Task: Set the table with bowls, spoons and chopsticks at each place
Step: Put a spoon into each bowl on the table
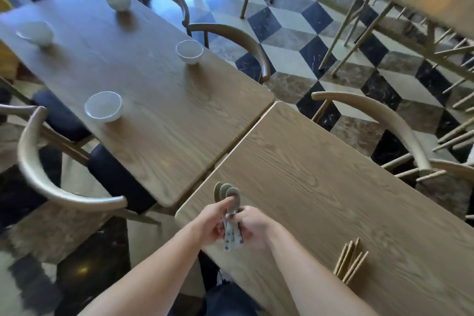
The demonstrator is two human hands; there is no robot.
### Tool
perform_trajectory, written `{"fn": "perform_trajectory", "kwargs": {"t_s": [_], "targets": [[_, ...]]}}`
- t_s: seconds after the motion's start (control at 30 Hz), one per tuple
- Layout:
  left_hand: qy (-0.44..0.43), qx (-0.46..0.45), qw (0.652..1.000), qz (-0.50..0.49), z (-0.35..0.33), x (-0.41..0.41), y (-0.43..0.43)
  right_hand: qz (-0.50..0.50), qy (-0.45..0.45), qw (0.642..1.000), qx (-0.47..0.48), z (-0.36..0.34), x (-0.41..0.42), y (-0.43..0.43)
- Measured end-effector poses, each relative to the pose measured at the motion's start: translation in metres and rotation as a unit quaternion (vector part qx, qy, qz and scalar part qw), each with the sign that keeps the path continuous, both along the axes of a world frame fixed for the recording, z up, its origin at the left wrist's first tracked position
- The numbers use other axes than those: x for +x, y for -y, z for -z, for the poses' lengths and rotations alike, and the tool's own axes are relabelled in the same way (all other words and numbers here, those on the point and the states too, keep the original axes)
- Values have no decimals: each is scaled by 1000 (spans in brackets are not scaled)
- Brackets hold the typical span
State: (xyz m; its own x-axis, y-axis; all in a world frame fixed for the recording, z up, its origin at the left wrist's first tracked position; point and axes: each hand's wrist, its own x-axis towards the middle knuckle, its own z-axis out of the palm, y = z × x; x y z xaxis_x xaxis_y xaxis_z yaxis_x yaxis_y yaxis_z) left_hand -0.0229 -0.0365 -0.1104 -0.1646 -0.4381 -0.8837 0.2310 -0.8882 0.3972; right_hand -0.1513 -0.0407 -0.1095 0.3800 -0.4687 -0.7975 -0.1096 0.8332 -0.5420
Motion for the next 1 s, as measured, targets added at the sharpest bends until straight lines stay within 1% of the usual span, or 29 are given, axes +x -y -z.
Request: {"fn": "perform_trajectory", "kwargs": {"t_s": [0.07, 0.13, 0.2, 0.27, 0.3, 0.33, 0.43, 0.5, 0.63, 0.73, 0.77, 0.87, 1.0], "targets": [[-52, -5, 998, -18, -13, 29, -4, -20, 57, 998, -1, -18, 22, 2], [-62, -35, 997, -38, -27, 59, -9, -35, 64, 997, -23, -32, 49, 5], [-34, -58, 996, -61, -40, 89, -13, -34, 20, 998, -54, -41, 83, 6], [7, -78, 992, -102, -47, 120, -16, -45, -51, 990, -120, -47, 124, 2], [24, -87, 989, -119, -47, 137, -18, -58, -72, 984, -151, -49, 145, -1], [42, -93, 985, -137, -50, 154, -19, -74, -77, 979, -176, -54, 166, -5], [75, -111, 978, -158, -57, 210, -22, -118, -71, 970, -200, -62, 222, -10], [62, -124, 976, -165, -61, 250, -26, -128, -88, 964, -218, -70, 259, -11], [13, -156, 972, -176, -71, 324, -41, -104, -125, 956, -244, -76, 327, -13], [-10, -163, 964, -209, -75, 368, -52, -85, -193, 936, -283, -81, 365, -16], [-10, -164, 961, -221, -76, 381, -55, -83, -201, 933, -287, -82, 375, -17], [2, -170, 954, -247, -81, 406, -62, -96, -169, 940, -279, -82, 398, -16], [-6, -162, 955, -248, -75, 431, -56, -108, -111, 953, -262, -84, 415, -4]]}}
